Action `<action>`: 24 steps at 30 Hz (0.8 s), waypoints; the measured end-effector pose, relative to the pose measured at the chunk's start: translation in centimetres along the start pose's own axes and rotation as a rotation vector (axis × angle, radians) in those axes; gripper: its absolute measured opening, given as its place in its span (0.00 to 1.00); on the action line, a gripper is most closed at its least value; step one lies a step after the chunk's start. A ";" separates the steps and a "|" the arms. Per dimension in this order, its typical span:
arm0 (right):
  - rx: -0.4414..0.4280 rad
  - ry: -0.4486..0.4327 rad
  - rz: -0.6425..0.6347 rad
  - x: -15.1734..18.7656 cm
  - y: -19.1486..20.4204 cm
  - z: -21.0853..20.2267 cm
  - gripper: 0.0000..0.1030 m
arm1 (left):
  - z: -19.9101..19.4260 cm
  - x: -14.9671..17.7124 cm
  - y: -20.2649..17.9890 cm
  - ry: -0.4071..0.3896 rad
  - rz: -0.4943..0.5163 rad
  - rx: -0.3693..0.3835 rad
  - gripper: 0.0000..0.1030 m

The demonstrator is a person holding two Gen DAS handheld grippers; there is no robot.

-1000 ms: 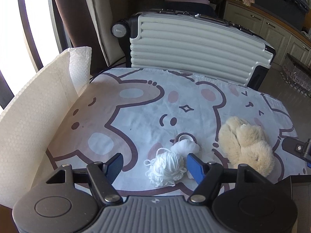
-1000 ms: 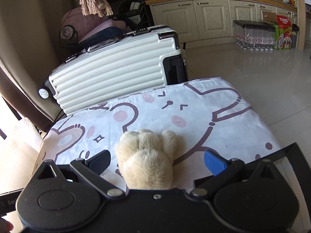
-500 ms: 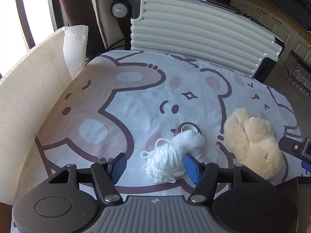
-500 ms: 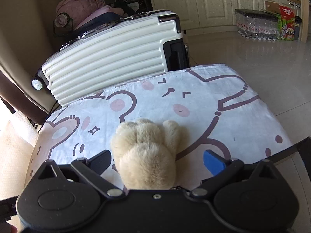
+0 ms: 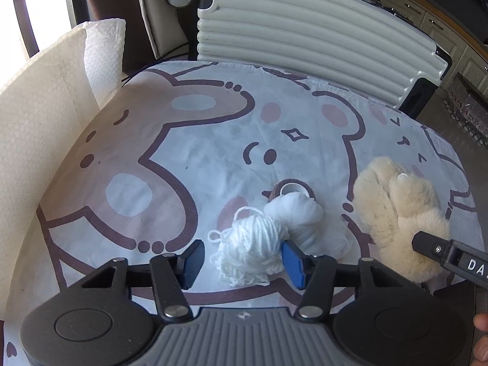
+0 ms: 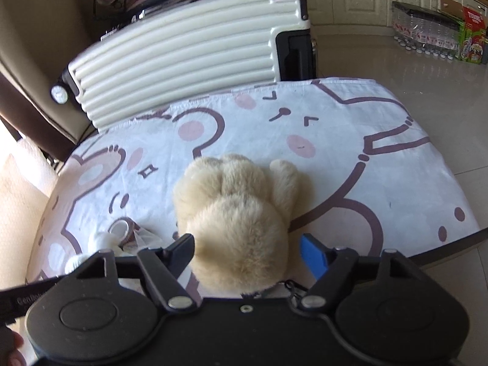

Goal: Organize objects
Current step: 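Grasp the white yarn ball with the left tool while the right tool grasps the beige plush bear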

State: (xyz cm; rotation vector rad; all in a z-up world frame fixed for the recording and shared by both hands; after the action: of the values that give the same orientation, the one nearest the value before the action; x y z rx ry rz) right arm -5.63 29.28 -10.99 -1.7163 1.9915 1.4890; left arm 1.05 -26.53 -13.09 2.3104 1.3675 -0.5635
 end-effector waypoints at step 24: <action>-0.025 0.095 -0.040 1.1 1.5 -2.7 0.01 | -2.4 0.1 2.4 0.020 -0.041 0.071 0.00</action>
State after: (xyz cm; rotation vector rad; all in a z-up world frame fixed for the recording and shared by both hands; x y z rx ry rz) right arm -5.94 26.45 -9.44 -1.8588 1.9793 1.4517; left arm 3.60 -26.23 -10.81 2.3547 1.4296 -0.6128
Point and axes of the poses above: each gripper's, at about its wrist camera, not at the fingertips, and z roughly the way its jaws point, y to its left, x to its underside, the point moved 1 cm from there along z, roughly the way its jaws point, and after that the axes turned 8 degrees about -x, right-handed, at the moved point
